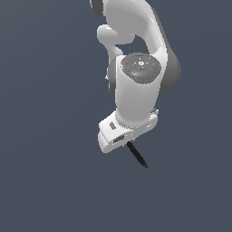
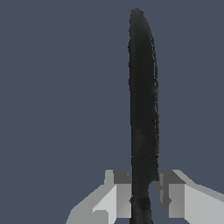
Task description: Pick up the object and move it to a goal position.
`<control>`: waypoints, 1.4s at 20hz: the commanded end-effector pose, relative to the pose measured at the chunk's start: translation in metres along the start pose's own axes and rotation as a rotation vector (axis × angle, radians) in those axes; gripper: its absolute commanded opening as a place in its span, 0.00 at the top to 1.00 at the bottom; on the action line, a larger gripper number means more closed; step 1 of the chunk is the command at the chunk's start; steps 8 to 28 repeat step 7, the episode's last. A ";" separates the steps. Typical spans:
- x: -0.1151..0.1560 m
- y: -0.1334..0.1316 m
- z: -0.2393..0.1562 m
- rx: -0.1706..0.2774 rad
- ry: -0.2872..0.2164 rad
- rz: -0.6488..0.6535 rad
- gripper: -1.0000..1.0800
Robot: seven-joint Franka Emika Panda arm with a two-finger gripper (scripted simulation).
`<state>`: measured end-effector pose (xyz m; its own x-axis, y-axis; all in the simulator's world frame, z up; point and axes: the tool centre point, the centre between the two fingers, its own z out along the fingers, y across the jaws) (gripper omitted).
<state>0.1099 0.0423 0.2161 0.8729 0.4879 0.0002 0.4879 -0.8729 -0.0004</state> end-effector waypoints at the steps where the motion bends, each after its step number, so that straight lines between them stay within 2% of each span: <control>1: 0.003 0.002 -0.004 0.000 0.000 0.000 1.00; 28: 0.006 0.004 -0.007 0.000 0.000 0.000 1.00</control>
